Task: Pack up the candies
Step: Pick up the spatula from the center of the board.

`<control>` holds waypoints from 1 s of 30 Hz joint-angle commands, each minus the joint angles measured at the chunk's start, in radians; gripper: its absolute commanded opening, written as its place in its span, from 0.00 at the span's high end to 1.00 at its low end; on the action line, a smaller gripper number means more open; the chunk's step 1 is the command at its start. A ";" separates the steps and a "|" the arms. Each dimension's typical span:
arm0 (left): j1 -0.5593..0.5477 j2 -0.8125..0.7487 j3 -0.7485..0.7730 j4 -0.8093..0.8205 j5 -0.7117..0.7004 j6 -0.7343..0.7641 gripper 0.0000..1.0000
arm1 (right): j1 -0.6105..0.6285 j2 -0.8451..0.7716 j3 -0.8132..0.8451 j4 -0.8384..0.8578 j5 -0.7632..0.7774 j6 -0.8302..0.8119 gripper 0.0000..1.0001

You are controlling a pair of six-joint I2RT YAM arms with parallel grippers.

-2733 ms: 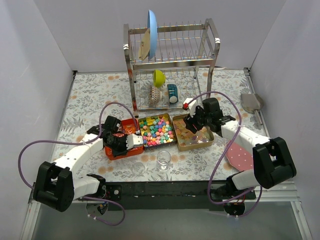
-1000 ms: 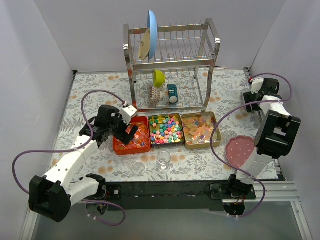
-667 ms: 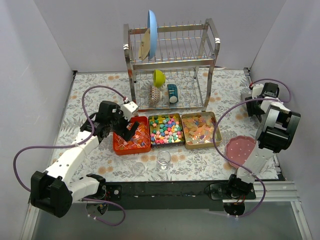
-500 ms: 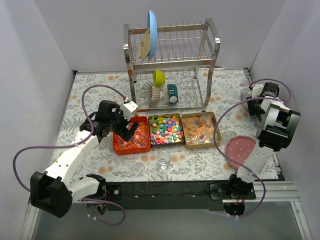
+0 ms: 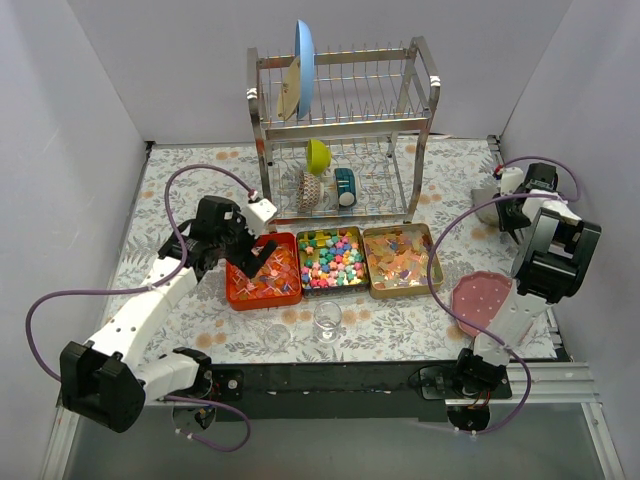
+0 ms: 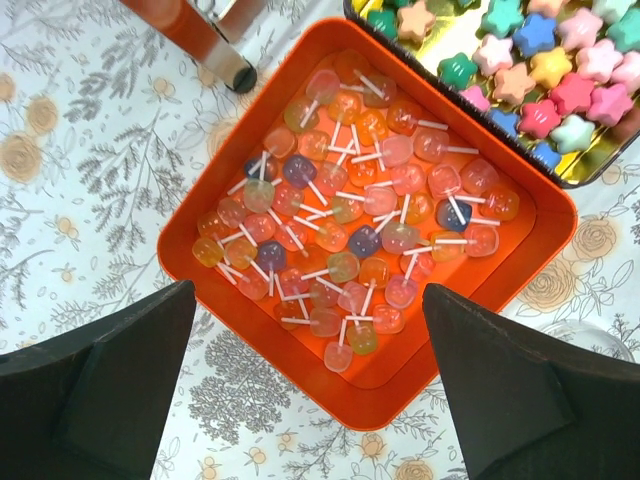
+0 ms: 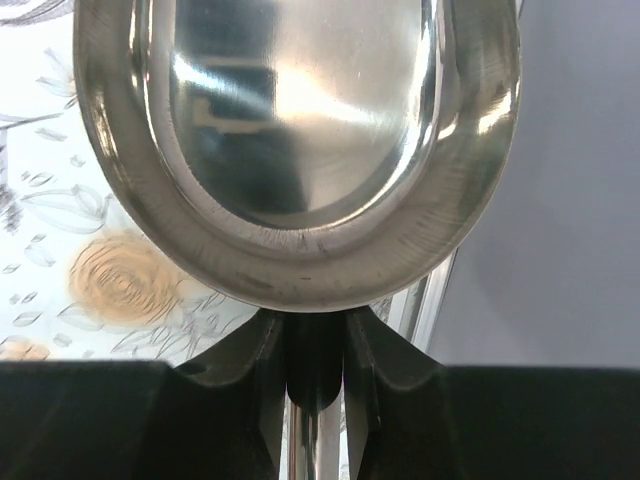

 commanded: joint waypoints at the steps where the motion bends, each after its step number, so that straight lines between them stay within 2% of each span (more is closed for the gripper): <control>1: -0.028 -0.042 0.057 0.026 -0.020 0.001 0.02 | 0.018 -0.164 -0.001 -0.062 -0.051 0.042 0.99; 6: -0.030 -0.070 0.065 0.084 0.055 -0.159 0.02 | 0.109 -0.335 -0.007 -0.183 -0.035 0.033 0.99; 10: -0.031 -0.116 0.062 0.135 0.226 -0.292 0.02 | 0.150 -0.543 -0.044 -0.296 -0.073 -0.005 0.99; 14: -0.031 -0.083 0.079 0.115 0.371 -0.424 0.02 | 0.228 -0.739 -0.131 -0.436 -0.187 -0.187 0.99; 18: -0.028 -0.050 0.033 0.166 0.564 -0.515 0.02 | 0.326 -1.000 -0.239 -0.528 -0.290 -0.282 0.99; 21: -0.019 -0.032 -0.012 0.264 0.663 -0.582 0.03 | 0.438 -1.080 -0.266 -0.612 -0.368 -0.305 0.99; 26: 0.021 0.042 -0.041 0.444 0.819 -0.752 0.07 | 0.610 -1.103 -0.279 -0.610 -0.324 -0.260 0.99; 30: 0.029 0.108 -0.044 0.543 0.851 -0.854 0.13 | 0.736 -1.076 -0.280 -0.573 -0.265 -0.266 0.99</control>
